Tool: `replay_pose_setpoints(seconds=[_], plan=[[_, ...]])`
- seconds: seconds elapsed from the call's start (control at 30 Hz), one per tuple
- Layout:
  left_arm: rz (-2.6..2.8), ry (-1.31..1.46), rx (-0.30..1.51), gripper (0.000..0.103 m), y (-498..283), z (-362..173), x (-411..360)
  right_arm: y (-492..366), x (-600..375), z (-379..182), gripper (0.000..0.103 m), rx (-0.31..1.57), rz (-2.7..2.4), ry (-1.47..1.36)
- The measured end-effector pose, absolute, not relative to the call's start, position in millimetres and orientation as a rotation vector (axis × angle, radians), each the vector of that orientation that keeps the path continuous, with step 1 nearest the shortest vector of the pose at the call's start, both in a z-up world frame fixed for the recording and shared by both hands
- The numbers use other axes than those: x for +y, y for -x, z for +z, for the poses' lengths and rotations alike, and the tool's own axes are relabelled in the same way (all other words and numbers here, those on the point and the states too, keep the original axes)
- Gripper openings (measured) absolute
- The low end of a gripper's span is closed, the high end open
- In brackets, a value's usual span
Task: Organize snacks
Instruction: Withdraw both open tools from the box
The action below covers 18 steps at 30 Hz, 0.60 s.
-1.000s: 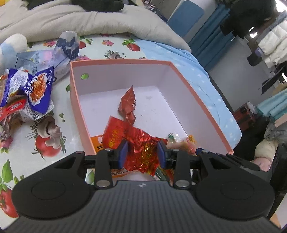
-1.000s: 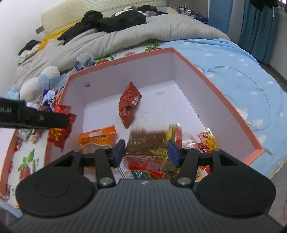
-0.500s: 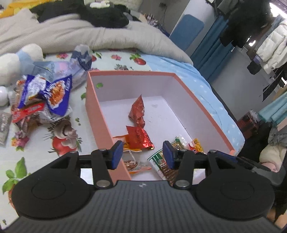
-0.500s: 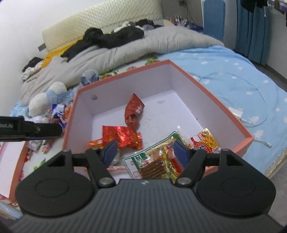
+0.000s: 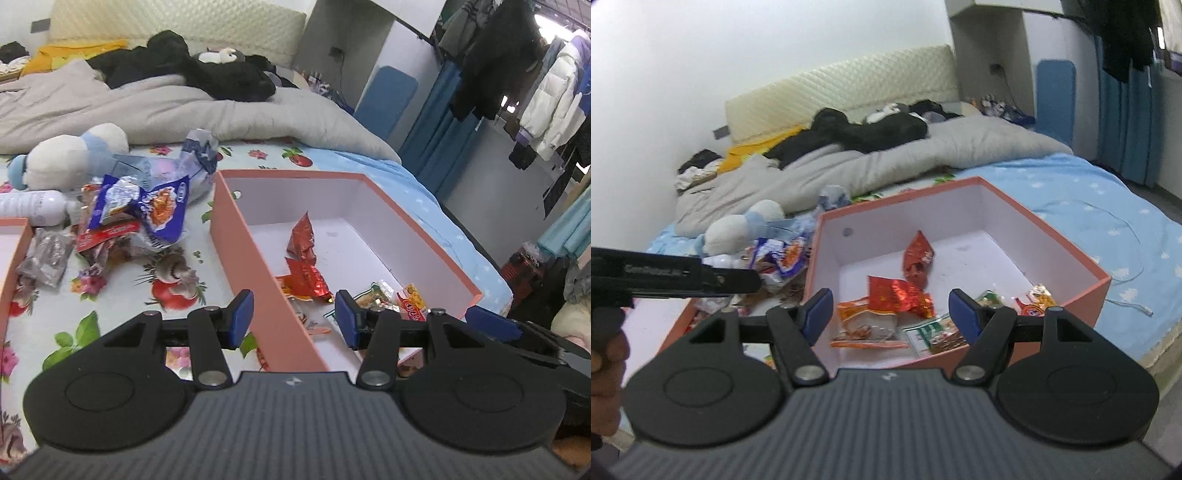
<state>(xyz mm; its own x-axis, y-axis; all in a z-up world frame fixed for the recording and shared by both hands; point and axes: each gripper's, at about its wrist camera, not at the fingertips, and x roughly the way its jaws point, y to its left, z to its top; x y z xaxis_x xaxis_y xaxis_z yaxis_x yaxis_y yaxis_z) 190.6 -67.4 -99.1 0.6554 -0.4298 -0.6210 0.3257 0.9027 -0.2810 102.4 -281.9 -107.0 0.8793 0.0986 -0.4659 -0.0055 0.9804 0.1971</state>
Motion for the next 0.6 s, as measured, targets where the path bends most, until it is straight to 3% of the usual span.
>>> replay_pose_setpoints(seconds=[0.6], plan=[[-0.286,0.162,0.643,0.055,-105,-100,-6,-55,-223,-111,0.071,0.443,0.186,-0.175]])
